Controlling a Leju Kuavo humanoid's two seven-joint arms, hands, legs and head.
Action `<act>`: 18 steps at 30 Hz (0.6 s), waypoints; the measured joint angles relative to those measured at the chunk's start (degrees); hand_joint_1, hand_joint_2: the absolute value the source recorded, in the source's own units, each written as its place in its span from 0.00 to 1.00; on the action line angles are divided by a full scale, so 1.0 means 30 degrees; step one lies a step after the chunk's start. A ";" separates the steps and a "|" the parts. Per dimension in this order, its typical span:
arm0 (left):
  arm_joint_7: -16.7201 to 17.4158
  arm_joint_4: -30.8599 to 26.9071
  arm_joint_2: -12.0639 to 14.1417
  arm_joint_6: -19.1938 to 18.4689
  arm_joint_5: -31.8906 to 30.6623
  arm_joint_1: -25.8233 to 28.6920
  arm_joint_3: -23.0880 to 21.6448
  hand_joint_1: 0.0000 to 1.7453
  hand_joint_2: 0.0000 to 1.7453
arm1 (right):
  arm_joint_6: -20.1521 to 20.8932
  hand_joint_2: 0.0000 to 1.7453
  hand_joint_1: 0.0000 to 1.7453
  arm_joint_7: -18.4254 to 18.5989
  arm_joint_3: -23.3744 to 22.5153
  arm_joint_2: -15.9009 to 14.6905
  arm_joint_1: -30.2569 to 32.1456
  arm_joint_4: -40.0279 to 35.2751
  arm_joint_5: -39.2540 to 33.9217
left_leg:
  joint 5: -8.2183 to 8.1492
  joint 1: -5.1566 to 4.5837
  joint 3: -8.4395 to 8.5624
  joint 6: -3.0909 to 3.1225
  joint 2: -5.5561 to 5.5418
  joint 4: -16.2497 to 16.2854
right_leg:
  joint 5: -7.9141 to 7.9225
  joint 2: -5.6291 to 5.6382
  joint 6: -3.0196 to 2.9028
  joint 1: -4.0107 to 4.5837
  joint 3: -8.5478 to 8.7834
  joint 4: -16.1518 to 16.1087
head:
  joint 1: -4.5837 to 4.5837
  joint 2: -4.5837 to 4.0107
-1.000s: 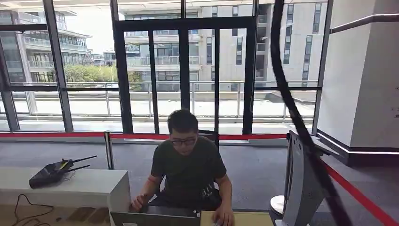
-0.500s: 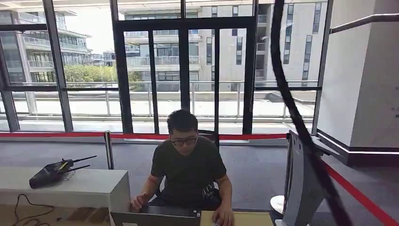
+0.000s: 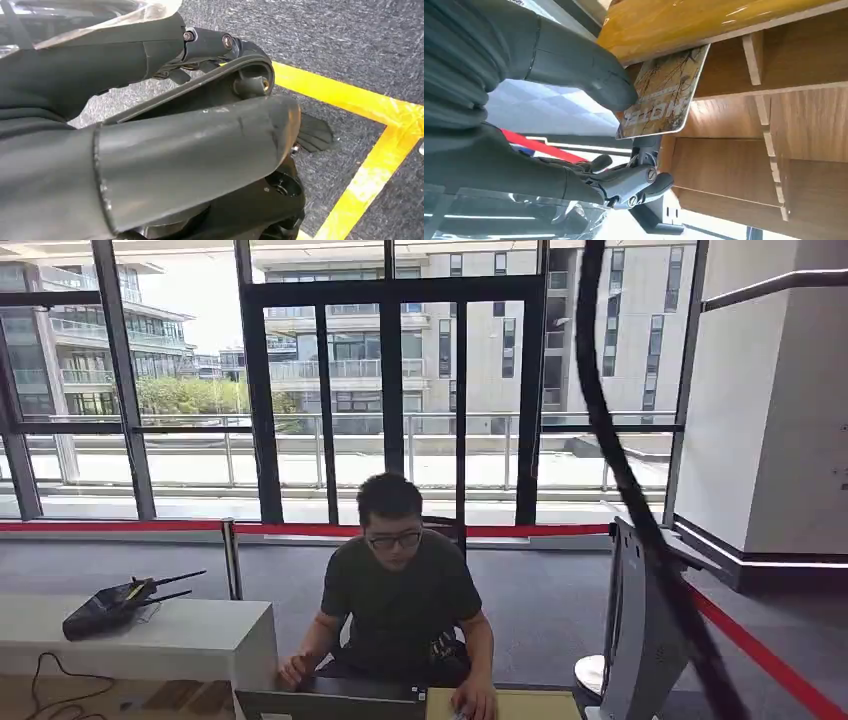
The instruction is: Pass the card to the sensor for recognition and then transmit it.
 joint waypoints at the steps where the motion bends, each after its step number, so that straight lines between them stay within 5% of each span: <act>1: 0.0000 0.0000 0.0001 -0.0036 -0.0029 0.0000 0.0000 0.00 0.00 | 0.0008 1.00 1.00 0.0007 -0.0007 -0.0029 0.0012 -0.0029 0.0022 | 0.0000 0.0000 0.0000 0.0000 0.0000 0.0000 | 0.0000 0.0000 0.0000 0.0000 0.0001 0.0000 | 0.0000 0.0000; 18: 0.0000 0.0000 0.0081 -0.0306 -0.0277 0.0002 0.0000 0.00 0.00 | -0.0087 1.00 1.00 0.0175 -0.0218 -0.0524 0.0603 -0.1136 0.0633 | -0.0001 0.0001 0.0000 -0.0002 0.0002 0.0000 | -0.0004 0.0000 -0.0006 0.0001 0.0001 0.0001 | 0.0000 0.0000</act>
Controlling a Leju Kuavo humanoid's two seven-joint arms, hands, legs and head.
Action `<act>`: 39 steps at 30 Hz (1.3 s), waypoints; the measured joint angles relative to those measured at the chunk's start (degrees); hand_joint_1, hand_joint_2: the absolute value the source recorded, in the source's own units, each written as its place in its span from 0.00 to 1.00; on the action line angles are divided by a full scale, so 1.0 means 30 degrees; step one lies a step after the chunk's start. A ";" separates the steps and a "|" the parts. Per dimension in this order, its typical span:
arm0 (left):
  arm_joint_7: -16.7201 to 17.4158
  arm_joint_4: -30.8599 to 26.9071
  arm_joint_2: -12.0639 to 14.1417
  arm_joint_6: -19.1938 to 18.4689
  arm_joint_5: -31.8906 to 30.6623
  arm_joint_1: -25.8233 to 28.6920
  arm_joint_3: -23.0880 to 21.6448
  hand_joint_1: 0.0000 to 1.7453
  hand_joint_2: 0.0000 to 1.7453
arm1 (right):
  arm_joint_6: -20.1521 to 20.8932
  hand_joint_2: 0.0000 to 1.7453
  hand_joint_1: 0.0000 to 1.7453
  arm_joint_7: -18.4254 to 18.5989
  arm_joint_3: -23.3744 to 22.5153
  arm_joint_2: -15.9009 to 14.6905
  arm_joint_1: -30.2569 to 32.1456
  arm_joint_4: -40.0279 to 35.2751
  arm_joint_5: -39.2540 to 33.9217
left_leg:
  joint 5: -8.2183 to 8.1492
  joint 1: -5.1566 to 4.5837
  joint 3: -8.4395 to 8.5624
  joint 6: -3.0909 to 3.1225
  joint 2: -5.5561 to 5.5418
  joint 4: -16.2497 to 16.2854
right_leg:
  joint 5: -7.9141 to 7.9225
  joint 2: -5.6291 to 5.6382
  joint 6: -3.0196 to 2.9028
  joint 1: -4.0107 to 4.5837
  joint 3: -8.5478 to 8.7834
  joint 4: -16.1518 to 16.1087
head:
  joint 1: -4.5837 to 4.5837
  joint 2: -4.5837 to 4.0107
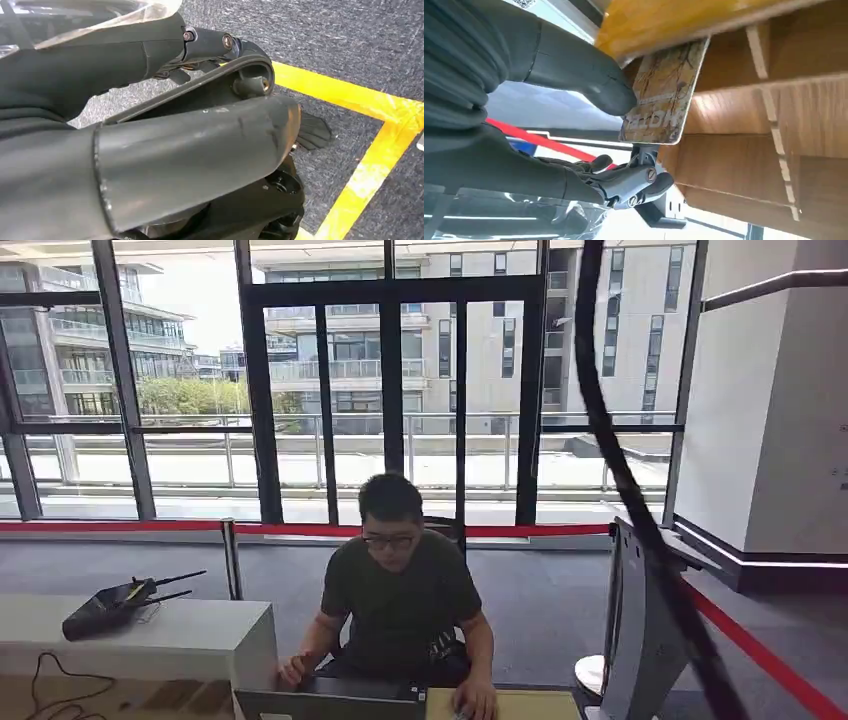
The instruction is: Pass the card to the sensor for recognition and then transmit it.
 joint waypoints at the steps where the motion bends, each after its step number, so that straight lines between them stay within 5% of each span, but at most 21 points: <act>1: 0.0000 0.0000 0.0007 -0.0001 -0.0007 -0.0001 0.0000 0.00 0.00 | -0.0008 1.00 1.00 -0.0007 -0.0059 -0.0015 0.0001 -0.0154 0.0022 | 0.0000 -0.0001 -0.0002 0.0000 0.0000 0.0000 | 0.0000 0.0000 0.0000 0.0000 0.0000 0.0002 | 0.0000 0.0000; 10: 0.0000 0.0000 0.0015 -0.0278 -0.0284 0.0000 -0.0007 0.00 0.00 | 0.1566 1.00 1.00 0.0415 -0.0277 -0.0277 -0.0460 -0.2413 0.1319 | 0.0000 0.0002 -0.0001 0.0000 0.0000 0.0000 | 0.0000 0.0000 0.0000 0.0002 0.0000 0.0003 | 0.0000 0.0000; 26: 0.0058 0.0000 0.0007 -0.0263 -0.0430 -0.0008 -0.0007 0.00 0.00 | 0.1413 1.00 1.00 0.0175 -0.0430 -0.0678 -0.1170 -0.3789 0.1159 | 0.0001 0.0006 -0.0001 -0.0001 0.0002 0.0000 | 0.0000 0.0003 -0.0001 0.0008 0.0002 0.0006 | 0.0000 0.0000; 39: -0.0014 0.0000 0.0015 -0.0671 -0.1020 -0.0017 -0.0146 0.00 0.00 | 0.2469 1.00 1.00 0.1216 -0.0401 -0.0671 -0.3088 -0.3935 0.1268 | 0.0002 0.0006 -0.0008 -0.0002 0.0002 0.0001 | 0.0002 0.0003 -0.0002 0.0008 0.0000 0.0007 | 0.0000 0.0000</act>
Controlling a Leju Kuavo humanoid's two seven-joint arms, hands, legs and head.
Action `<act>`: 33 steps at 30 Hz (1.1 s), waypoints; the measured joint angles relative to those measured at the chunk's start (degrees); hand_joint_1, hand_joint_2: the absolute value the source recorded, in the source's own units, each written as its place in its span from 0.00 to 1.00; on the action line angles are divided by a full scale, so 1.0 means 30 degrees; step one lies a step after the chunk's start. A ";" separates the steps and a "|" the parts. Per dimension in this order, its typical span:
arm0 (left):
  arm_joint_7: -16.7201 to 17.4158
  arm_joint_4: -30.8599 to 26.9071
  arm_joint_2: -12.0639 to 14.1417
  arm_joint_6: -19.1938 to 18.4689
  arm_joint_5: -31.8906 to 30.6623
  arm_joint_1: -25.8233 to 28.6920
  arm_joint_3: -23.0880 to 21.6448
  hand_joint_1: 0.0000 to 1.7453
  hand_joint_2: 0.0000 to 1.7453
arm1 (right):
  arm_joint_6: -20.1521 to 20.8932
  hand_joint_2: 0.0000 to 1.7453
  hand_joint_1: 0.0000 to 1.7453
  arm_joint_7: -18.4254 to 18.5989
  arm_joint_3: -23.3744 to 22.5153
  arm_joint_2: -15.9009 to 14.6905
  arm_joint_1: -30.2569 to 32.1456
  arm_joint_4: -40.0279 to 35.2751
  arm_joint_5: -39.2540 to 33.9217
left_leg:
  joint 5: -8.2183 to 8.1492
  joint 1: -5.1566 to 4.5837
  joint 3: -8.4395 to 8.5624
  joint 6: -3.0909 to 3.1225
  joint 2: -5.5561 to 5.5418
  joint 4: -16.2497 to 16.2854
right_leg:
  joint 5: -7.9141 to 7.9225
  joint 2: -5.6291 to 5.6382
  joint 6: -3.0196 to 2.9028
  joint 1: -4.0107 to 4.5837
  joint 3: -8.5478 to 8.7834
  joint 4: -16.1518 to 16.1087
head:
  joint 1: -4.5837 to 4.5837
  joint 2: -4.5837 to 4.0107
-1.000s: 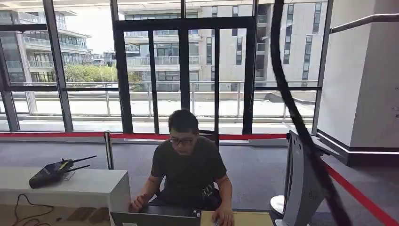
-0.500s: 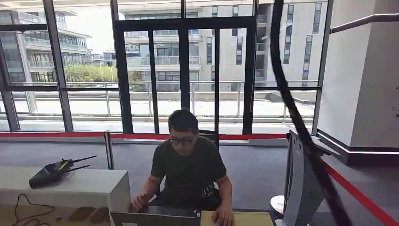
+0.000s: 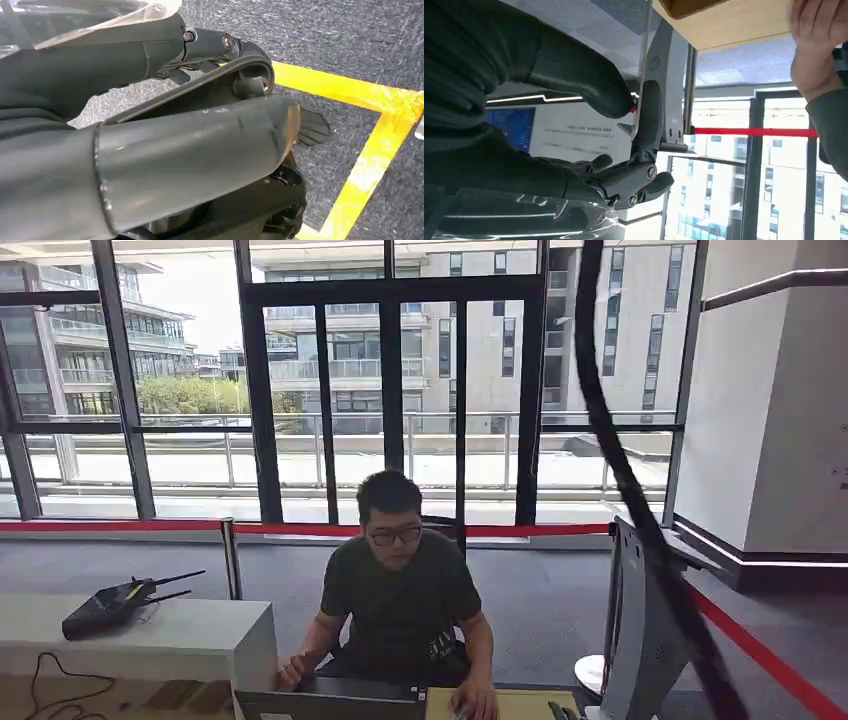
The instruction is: Pass the card to the sensor for recognition and then transmit it.
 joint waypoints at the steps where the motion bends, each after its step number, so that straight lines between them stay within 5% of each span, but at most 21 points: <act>1: -0.0008 0.0000 0.0000 0.0000 -0.0007 -0.0005 -0.0007 0.00 0.00 | 0.0184 1.00 1.00 0.0110 0.0007 0.0022 -0.0175 0.0001 0.0000 | 0.0000 0.0000 -0.0001 0.0000 0.0000 -0.0001 | 0.0000 0.0000 0.0000 0.0000 0.0000 0.0001 | 0.0000 0.0000; 33: -0.0219 0.0000 -0.0197 0.0182 0.0080 -0.0088 -0.0437 0.00 0.00 | 0.0795 1.00 1.00 0.0328 0.1129 0.1683 -0.2743 0.1757 0.0452 | 0.0000 0.0014 0.0001 -0.0001 -0.0003 0.0000 | -0.0001 0.0001 -0.0002 0.0014 -0.0003 0.0000 | -0.0007 0.0000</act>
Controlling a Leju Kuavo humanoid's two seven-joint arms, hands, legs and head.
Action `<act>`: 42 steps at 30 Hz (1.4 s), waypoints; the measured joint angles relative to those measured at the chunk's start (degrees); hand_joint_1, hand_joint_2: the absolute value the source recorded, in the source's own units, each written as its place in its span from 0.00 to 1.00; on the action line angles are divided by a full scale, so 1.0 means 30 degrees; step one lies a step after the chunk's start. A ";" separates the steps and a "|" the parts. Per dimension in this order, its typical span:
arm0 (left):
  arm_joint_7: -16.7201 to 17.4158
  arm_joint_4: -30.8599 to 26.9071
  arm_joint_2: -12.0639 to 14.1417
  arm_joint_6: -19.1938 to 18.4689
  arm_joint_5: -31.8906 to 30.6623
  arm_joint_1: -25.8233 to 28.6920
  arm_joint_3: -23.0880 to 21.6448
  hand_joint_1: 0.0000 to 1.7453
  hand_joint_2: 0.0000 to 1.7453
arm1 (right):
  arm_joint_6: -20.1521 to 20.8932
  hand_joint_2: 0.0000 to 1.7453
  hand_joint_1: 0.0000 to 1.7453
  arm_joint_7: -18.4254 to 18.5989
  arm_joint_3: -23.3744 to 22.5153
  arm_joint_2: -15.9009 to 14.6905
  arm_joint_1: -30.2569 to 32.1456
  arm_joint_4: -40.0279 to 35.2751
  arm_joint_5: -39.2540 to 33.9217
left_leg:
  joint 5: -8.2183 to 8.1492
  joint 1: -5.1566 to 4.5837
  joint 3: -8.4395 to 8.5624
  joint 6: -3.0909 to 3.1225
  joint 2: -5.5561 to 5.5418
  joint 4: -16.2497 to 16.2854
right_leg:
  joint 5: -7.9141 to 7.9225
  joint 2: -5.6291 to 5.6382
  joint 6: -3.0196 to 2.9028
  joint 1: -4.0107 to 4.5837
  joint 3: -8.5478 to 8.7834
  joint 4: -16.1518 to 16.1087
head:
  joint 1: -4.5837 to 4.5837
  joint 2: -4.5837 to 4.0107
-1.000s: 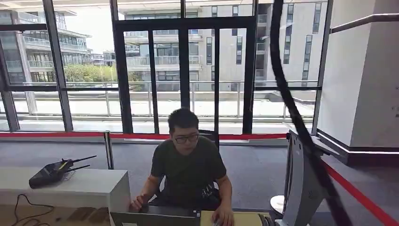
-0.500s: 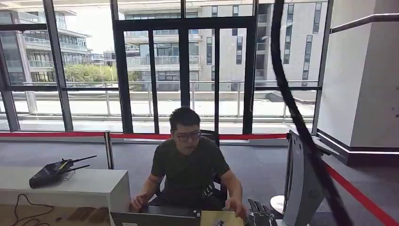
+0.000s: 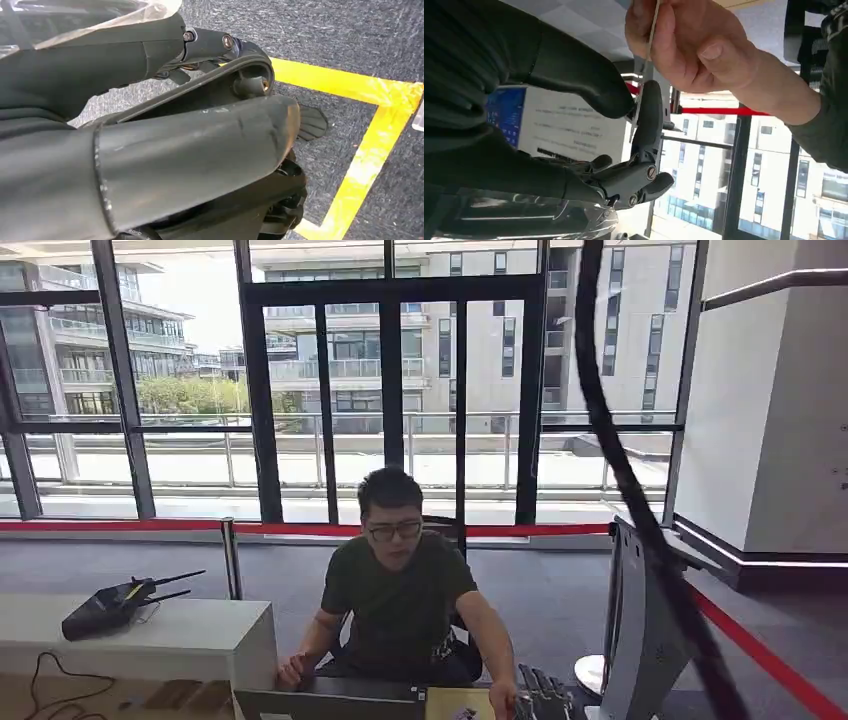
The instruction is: Pass the card to the sensor for recognition and then transmit it.
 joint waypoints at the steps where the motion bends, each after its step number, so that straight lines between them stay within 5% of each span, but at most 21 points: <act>1: 0.0000 0.0000 0.0000 -0.0015 -0.0007 0.0000 0.0000 0.00 0.00 | -0.0022 1.00 1.00 -0.0029 0.0036 0.0007 0.0012 0.0036 -0.0051 | 0.0000 0.0000 -0.0001 0.0000 0.0000 0.0000 | 0.0000 0.0000 0.0000 0.0000 0.0000 0.0000 | 0.0000 0.0000; 2: 0.0000 0.0000 0.0000 -0.0037 -0.0036 0.0001 0.0000 0.00 0.00 | -0.0036 1.00 1.00 -0.0080 0.0065 0.0015 0.0024 0.0080 -0.0161 | 0.0000 0.0000 -0.0001 0.0000 0.0001 0.0000 | 0.0000 0.0000 0.0000 0.0000 0.0000 0.0000 | 0.0007 0.0000; 3: 0.0000 0.0000 0.0000 -0.0044 -0.0036 -0.0003 -0.0007 0.00 0.00 | -0.0058 1.00 0.06 -0.0182 0.0094 0.0022 0.0042 0.0131 -0.0204 | 0.0000 0.0000 -0.0001 0.0000 0.0001 0.0000 | 0.0000 0.0000 0.0000 0.0000 0.0000 0.0001 | 0.0000 0.0000; 4: 0.0000 0.0000 0.0000 -0.0044 -0.0029 -0.0003 -0.0007 0.00 0.00 | -0.0080 0.00 0.00 -0.0211 0.0131 0.0022 0.0051 0.0174 -0.0247 | 0.0000 0.0000 -0.0001 0.0000 0.0001 0.0000 | 0.0000 0.0000 0.0000 0.0000 0.0000 0.0000 | 0.0007 0.0000; 7: 0.0065 0.0000 0.0000 -0.0036 0.0000 -0.0002 -0.0007 0.00 0.00 | 0.0048 0.00 0.00 -0.0290 0.0189 0.0044 0.0111 0.0196 -0.0501 | -0.0001 0.0000 0.0000 -0.0001 0.0002 0.0000 | 0.0000 0.0000 0.0000 0.0000 -0.0001 0.0000 | 0.0007 0.0000; 11: 0.0087 0.0000 0.0000 -0.0124 0.0036 -0.0004 -0.0007 0.00 0.00 | 0.2667 0.00 0.00 -0.1224 0.0313 0.0065 0.0346 0.0262 -0.1268 | -0.0001 0.0000 0.0000 -0.0001 0.0000 0.0000 | 0.0000 0.0000 -0.0001 0.0001 -0.0002 -0.0001 | 0.0007 0.0000; 29: 0.0234 0.0000 0.0000 0.0066 0.0087 -0.0002 -0.0015 0.00 0.00 | 0.2236 0.00 0.00 -0.0822 0.0889 -0.0445 0.0902 -0.0147 -0.0866 | -0.0001 0.0000 0.0005 -0.0001 0.0001 0.0004 | 0.0000 0.0002 -0.0001 0.0001 -0.0012 -0.0002 | 0.0007 0.0000; 34: 0.0707 0.0000 0.0000 0.0882 0.0037 0.0059 -0.0248 0.00 0.00 | 0.2960 0.00 0.00 0.0438 0.0298 -0.2217 0.1012 -0.1984 -0.1057 | -0.0002 -0.0003 0.0041 0.0002 -0.0016 0.0035 | 0.0000 -0.0003 0.0001 -0.0003 -0.0014 -0.0015 | 0.0000 0.0000; 38: 0.0969 0.0007 0.0000 0.0852 0.0182 0.0192 -0.0335 0.00 0.00 | 0.4882 0.00 0.00 0.0845 -0.0956 -0.4665 0.1038 -0.4287 -0.1333 | 0.0006 -0.0006 0.0115 0.0013 0.0007 0.0104 | 0.0058 0.0007 0.0016 -0.0005 -0.0079 -0.0019 | -0.0029 0.0000; 42: 0.1246 0.0022 0.0015 0.0517 0.0153 0.0261 -0.0393 0.00 0.00 | 0.4772 0.00 0.00 0.1231 -0.3356 -0.8062 0.2000 -0.7245 -0.1392 | -0.0015 -0.0001 0.0113 0.0040 -0.0040 0.0112 | 0.0046 -0.0033 0.0032 0.0001 -0.0018 -0.0055 | -0.0036 0.0000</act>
